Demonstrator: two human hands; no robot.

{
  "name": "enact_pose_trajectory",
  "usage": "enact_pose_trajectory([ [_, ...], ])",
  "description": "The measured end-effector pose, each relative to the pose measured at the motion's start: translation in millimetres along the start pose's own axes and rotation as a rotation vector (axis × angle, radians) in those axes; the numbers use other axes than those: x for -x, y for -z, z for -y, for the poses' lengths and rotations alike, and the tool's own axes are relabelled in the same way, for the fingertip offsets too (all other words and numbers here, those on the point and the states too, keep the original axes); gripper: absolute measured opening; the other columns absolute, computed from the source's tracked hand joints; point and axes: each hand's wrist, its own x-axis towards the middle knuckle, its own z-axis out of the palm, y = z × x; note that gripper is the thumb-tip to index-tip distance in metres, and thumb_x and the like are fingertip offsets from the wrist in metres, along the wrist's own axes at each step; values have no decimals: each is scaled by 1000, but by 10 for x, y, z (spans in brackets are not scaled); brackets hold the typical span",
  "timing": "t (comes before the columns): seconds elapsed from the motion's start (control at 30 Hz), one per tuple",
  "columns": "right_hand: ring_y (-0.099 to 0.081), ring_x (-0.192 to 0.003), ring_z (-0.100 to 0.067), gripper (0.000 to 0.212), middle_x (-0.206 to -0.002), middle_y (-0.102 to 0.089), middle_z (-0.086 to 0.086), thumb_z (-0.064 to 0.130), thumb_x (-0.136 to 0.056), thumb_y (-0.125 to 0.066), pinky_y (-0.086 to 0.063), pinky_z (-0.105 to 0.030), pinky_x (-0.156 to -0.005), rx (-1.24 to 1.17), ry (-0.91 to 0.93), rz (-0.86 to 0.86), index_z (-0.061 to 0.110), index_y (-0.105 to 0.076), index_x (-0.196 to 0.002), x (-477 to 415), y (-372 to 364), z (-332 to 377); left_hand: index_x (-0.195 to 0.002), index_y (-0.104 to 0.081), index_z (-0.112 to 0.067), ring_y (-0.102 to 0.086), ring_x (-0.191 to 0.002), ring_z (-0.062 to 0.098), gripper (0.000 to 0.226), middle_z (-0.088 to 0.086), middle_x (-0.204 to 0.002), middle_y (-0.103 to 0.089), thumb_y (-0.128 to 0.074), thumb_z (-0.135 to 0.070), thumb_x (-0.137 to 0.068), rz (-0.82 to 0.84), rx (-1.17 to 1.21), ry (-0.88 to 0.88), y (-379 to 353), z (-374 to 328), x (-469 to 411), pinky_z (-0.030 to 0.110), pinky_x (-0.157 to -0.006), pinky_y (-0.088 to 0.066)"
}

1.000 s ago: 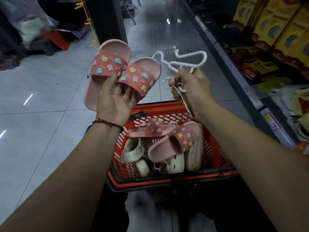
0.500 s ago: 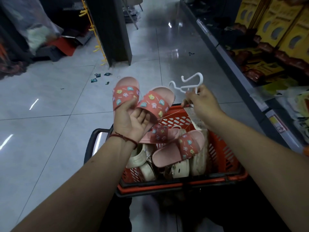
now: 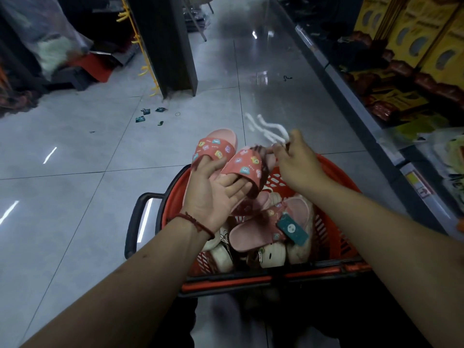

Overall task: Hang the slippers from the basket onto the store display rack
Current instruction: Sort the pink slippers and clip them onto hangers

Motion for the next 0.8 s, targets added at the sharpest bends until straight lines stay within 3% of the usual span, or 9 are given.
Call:
enact_pose_trajectory([
  [0.07, -51, -72, -20, 18, -81, -55, -4, 27, -105, -46, -40, -35, -61, -12, -44, 79, 9, -41, -104, 6, -73, -27, -117, -52, -36, -67, -109, 41, 30, 27, -127, -63, -57, -18, -93, 43, -2, -18, -24, 9, 15, 48, -103, -49],
  [0.17, -47, -71, -18, 20, -82, -50, -5, 31, -104, -47, -40, -37, -64, -48, -104, 118, 12, -41, -100, -1, -123, -34, -144, -32, -53, -62, -116, 47, 69, 36, -136, -52, -59, -17, -92, 91, 9, -32, -40, -1, 9, 52, -103, -49],
  [0.23, -44, -68, -15, 19, -79, -48, -3, 29, -103, -49, -36, -34, -60, -94, -151, 93, 15, -39, -97, -24, -107, -19, -149, -20, -56, -61, -117, 49, 79, 40, -138, -45, -59, -17, -93, 95, 12, -27, -45, -31, -5, 53, -98, -53],
  [0.3, -44, -63, -14, 15, -75, -48, 1, 26, -103, -49, -35, -31, -56, -115, -171, 21, 16, -39, -96, -66, -55, -6, -154, -16, -45, -65, -111, 48, 76, 40, -131, -53, -56, -17, -96, 79, 6, 17, -31, -71, -26, 53, -91, -57],
  [0.37, -48, -64, -17, 13, -74, -49, 3, 24, -102, -47, -39, -35, -59, -63, -143, -78, 16, -39, -97, -109, 38, -7, -150, -28, -18, -70, -104, 42, 58, 34, -121, -64, -54, -17, -98, 35, -34, 68, -25, -110, 5, 49, -81, -61],
  [0.47, -55, -76, -24, 10, -82, -54, 1, 22, -102, -45, -44, -42, -65, -2, -95, -214, 17, -39, -97, -153, 199, -72, -100, -59, -4, -74, -87, 29, 15, 21, -110, -73, -51, -17, -99, -100, -123, 91, 7, -111, 78, 43, -82, -61],
  [0.57, -56, -84, -27, 8, -97, -59, -8, 18, -101, -43, -35, -35, -59, 51, -56, -314, 17, -37, -95, -153, 309, -149, -66, -71, -2, -68, -85, 26, 37, 15, -95, -72, -55, -17, -96, -171, -113, 149, 75, -80, 126, 42, -88, -57],
  [0.7, -56, -89, -30, 9, -102, -60, -11, 16, -100, -44, -35, -34, -67, 63, -57, -367, 18, -36, -96, -139, 388, -183, -88, -60, -3, -67, -78, 26, 14, 12, -96, -70, -55, -15, -95, -290, -222, 180, 185, -46, 91, 43, -76, -61],
  [0.8, -54, -85, -27, 7, -94, -57, -5, 14, -99, -44, -34, -35, -67, 103, -75, -348, 16, -37, -97, -125, 472, -175, -100, -56, -7, -67, -74, 25, 14, 11, -100, -70, -54, -19, -95, -335, -394, 228, 239, -23, 44, 41, -66, -61],
])
